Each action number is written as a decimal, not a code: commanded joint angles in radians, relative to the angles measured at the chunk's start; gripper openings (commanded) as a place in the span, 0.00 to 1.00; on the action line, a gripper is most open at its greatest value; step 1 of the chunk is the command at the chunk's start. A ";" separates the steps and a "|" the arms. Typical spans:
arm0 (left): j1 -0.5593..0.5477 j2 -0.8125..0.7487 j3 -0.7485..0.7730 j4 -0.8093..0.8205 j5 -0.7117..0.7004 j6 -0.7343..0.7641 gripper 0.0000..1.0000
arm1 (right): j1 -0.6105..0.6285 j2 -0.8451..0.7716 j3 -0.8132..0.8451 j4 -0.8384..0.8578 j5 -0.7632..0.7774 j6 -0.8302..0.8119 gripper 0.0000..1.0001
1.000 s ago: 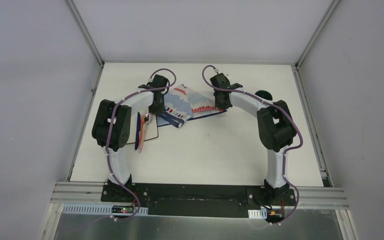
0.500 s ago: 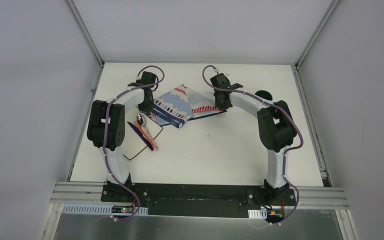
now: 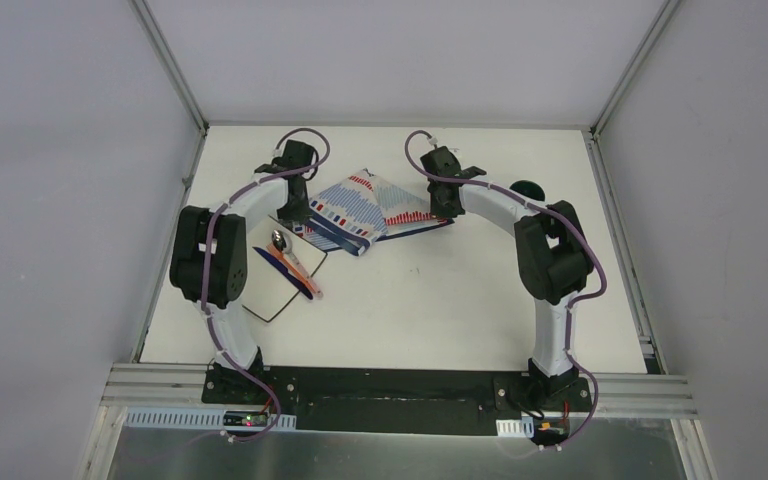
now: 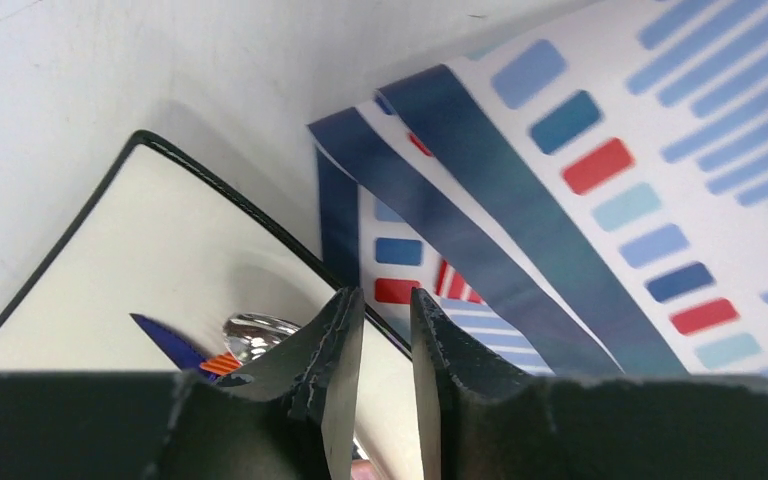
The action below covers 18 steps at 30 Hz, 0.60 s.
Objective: Set the dinner table for one person
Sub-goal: Move the plate to the center of the board.
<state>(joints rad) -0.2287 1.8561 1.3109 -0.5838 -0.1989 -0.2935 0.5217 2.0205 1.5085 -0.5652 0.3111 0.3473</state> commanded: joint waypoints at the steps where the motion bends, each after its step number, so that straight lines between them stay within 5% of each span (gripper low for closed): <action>1: -0.046 -0.067 0.014 0.004 0.039 -0.011 0.26 | -0.014 -0.061 0.003 0.002 0.052 -0.027 0.00; 3: -0.067 -0.060 0.003 0.006 0.037 -0.019 0.23 | -0.012 -0.063 0.002 0.002 0.052 -0.029 0.00; 7: -0.114 -0.045 -0.033 0.020 0.038 -0.041 0.00 | -0.012 -0.066 0.000 0.005 0.051 -0.032 0.00; 18: -0.193 -0.045 -0.141 0.034 0.031 -0.117 0.00 | -0.008 -0.081 -0.013 0.013 0.051 -0.033 0.00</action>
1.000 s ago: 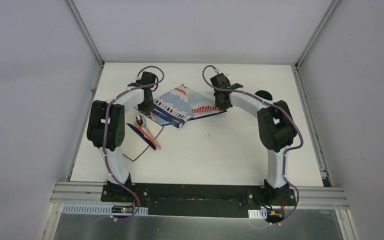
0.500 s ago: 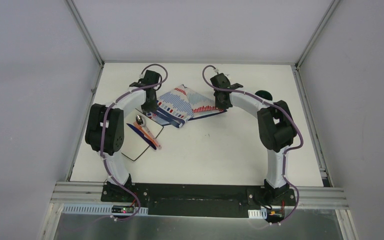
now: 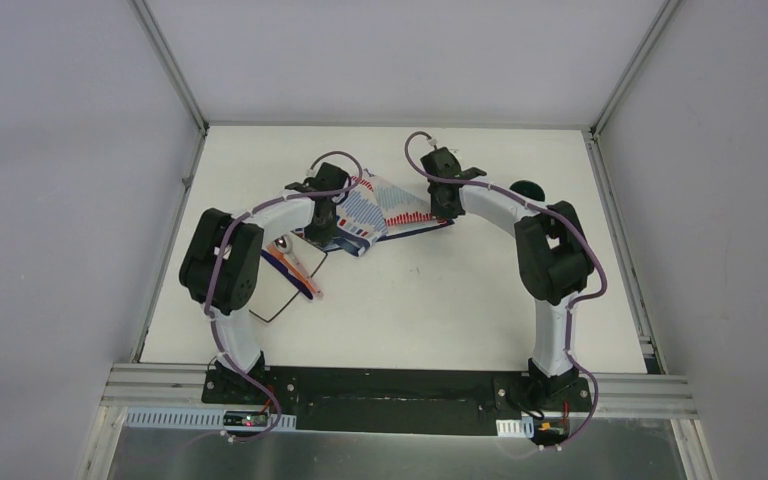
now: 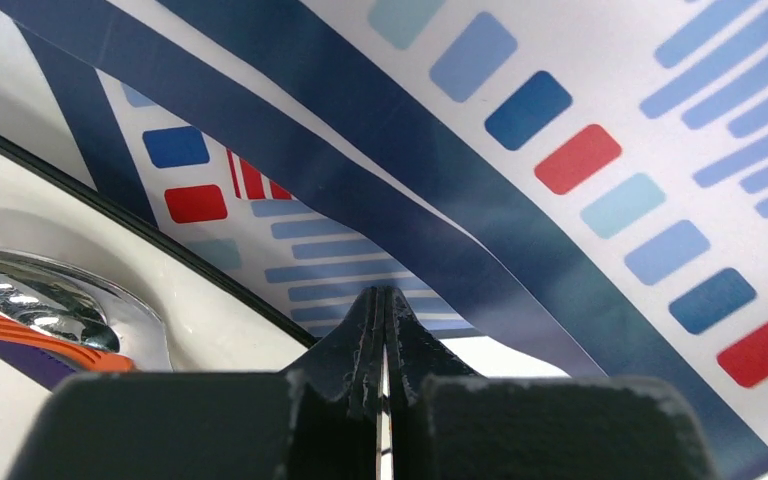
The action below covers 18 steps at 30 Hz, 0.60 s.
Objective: Set the dinner table for one person
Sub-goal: Move the plate to the center of the board.
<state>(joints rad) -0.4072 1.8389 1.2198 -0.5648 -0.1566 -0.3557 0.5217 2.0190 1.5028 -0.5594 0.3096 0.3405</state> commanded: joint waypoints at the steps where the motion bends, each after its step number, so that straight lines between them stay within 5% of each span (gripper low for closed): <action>1: -0.017 -0.038 -0.067 0.015 -0.009 -0.067 0.00 | -0.007 -0.080 -0.007 0.005 0.052 -0.027 0.00; 18: -0.143 -0.218 -0.262 -0.024 -0.010 -0.263 0.00 | -0.005 -0.084 -0.012 0.012 0.036 -0.026 0.00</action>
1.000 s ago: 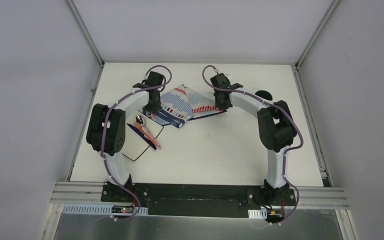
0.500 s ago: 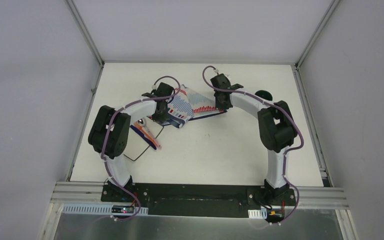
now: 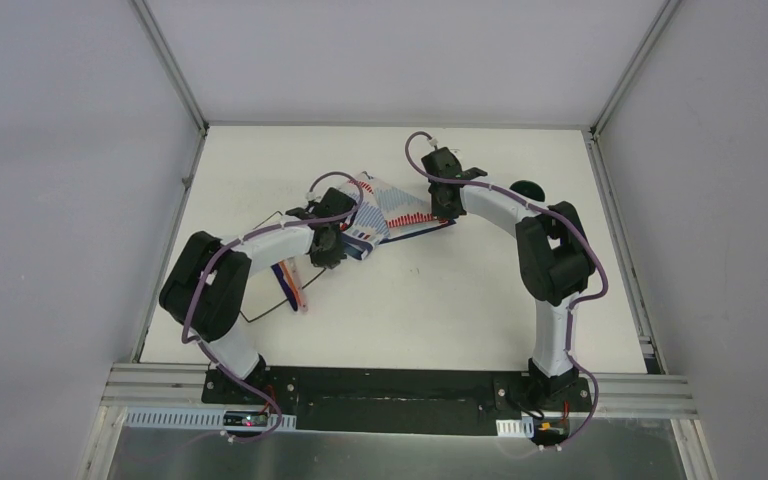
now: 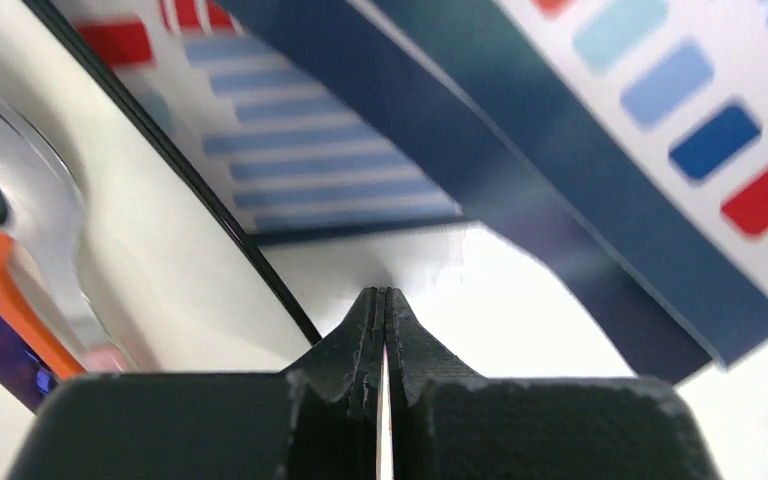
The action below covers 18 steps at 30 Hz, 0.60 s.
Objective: Set the dinner table for one person
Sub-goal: Move the plate to the center of the board.
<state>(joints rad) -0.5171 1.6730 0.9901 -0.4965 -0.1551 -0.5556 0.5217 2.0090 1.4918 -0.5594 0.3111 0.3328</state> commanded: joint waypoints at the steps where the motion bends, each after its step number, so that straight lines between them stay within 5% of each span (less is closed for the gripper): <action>1: -0.039 -0.059 -0.035 -0.099 -0.017 -0.068 0.00 | -0.005 -0.074 -0.001 0.011 0.034 -0.018 0.00; 18: -0.048 -0.121 -0.030 -0.204 -0.173 -0.081 0.00 | 0.003 -0.080 -0.018 0.018 0.035 -0.019 0.00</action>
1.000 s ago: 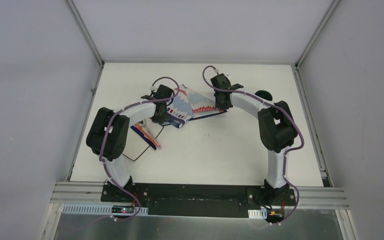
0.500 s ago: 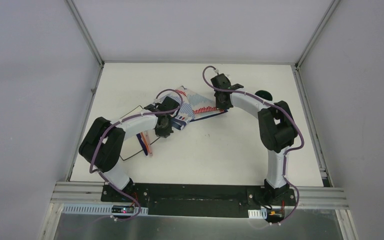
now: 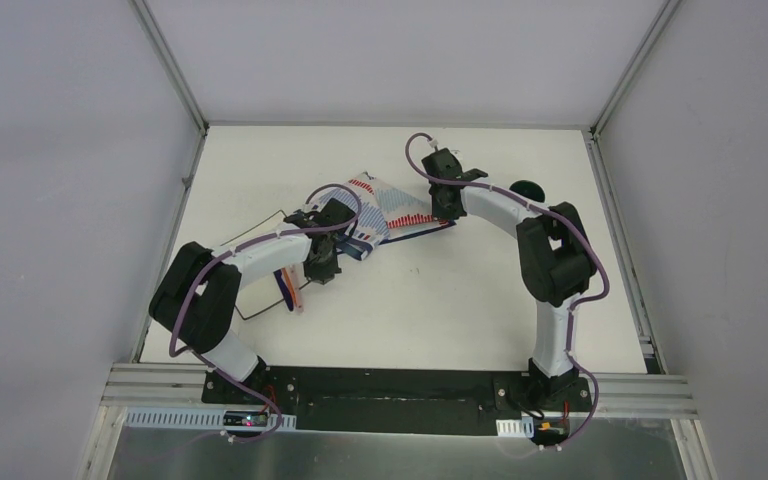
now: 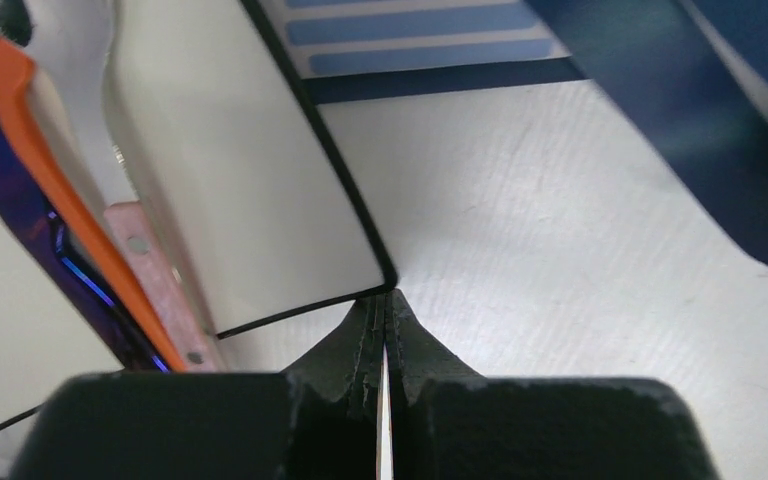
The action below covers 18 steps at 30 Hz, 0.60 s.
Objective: Set the dinner table for one person
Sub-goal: Move the plate to the center of the board.
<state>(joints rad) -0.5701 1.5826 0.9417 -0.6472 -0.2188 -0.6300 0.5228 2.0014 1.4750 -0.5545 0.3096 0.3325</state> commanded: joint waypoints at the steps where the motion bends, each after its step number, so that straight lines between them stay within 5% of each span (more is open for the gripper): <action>1: 0.009 -0.036 0.016 -0.065 -0.124 -0.010 0.00 | 0.001 -0.072 -0.002 0.013 0.038 -0.019 0.00; 18: -0.013 0.047 0.164 0.016 -0.001 0.067 0.00 | 0.004 -0.065 0.001 0.014 0.034 -0.018 0.00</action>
<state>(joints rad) -0.5709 1.5780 1.0538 -0.6754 -0.2222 -0.5976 0.5247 1.9923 1.4746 -0.5549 0.3103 0.3305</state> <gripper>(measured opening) 0.007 0.006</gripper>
